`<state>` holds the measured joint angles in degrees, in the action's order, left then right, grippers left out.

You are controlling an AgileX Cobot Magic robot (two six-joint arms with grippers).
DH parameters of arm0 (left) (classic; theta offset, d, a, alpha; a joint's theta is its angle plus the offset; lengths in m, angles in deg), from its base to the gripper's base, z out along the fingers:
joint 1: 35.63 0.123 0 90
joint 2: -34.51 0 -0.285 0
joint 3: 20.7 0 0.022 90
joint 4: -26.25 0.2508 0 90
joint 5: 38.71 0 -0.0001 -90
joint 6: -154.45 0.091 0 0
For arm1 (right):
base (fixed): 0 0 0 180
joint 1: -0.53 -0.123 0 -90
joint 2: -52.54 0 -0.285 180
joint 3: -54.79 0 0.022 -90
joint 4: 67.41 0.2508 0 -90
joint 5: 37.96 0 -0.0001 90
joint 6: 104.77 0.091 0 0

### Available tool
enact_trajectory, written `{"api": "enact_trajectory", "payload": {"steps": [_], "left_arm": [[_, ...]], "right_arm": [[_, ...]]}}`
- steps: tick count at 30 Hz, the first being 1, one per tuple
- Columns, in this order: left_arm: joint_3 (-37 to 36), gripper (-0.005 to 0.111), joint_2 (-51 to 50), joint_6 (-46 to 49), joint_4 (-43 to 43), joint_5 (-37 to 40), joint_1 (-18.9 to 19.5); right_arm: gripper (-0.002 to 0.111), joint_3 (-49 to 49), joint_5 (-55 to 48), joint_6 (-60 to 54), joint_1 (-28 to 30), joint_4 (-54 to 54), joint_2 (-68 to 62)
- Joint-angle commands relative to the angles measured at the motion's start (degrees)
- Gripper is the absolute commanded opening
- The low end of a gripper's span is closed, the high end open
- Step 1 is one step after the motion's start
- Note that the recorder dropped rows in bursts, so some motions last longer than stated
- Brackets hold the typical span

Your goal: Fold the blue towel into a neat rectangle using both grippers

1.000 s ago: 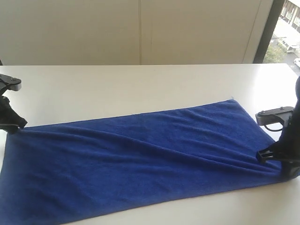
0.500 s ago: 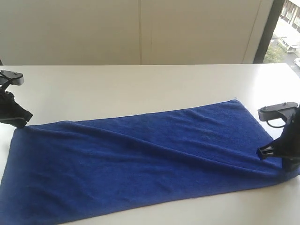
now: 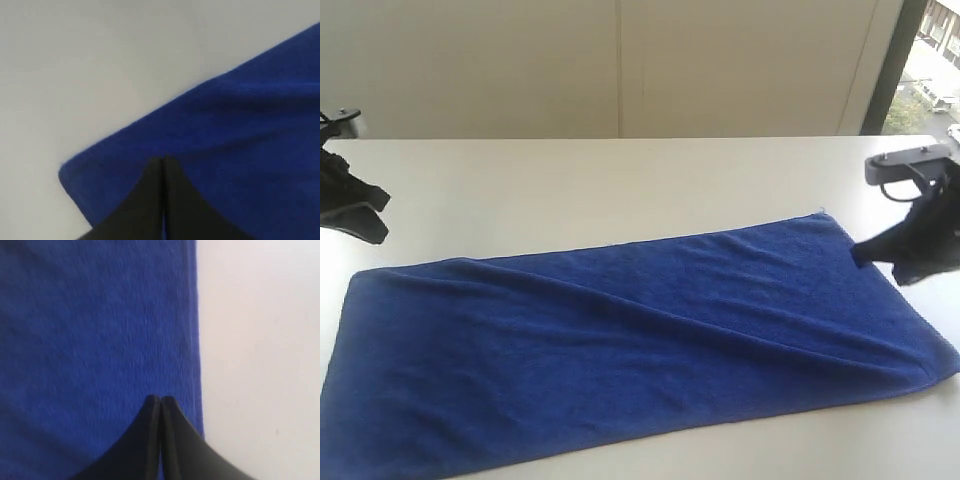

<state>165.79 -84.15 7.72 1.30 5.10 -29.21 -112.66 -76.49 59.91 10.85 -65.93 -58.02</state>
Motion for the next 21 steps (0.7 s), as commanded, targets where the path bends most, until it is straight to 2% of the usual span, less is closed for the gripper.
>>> {"api": "enact_trajectory", "payload": {"steps": [1, 7, 11, 15, 21], "left_arm": [[-9.2, 0.0, 9.3, -1.9, -1.1, -0.4, -2.6], [-27.7, 0.0, 20.9, -5.8, 0.4, -7.1, -8.4], [-37.5, 0.0, 25.2, -8.3, 0.7, -12.0, -10.3], [-42.6, 0.0, 29.1, -9.5, 0.6, -11.8, -11.8], [-47.0, 0.0, 31.2, -11.1, 0.8, -14.1, -11.8]], "right_arm": [[0.0, -12.3, -4.3, -8.8, 0.7, 7.6, -7.0], [0.0, -31.2, -12.9, -10.3, 1.2, 9.5, -20.4], [0.0, -42.3, -19.6, -12.8, 1.7, 12.9, -28.6], [0.0, -48.0, -20.1, -12.8, 1.7, 14.2, -33.0], [0.0, -51.4, -17.6, -12.8, 1.7, 14.5, -36.2]]}}
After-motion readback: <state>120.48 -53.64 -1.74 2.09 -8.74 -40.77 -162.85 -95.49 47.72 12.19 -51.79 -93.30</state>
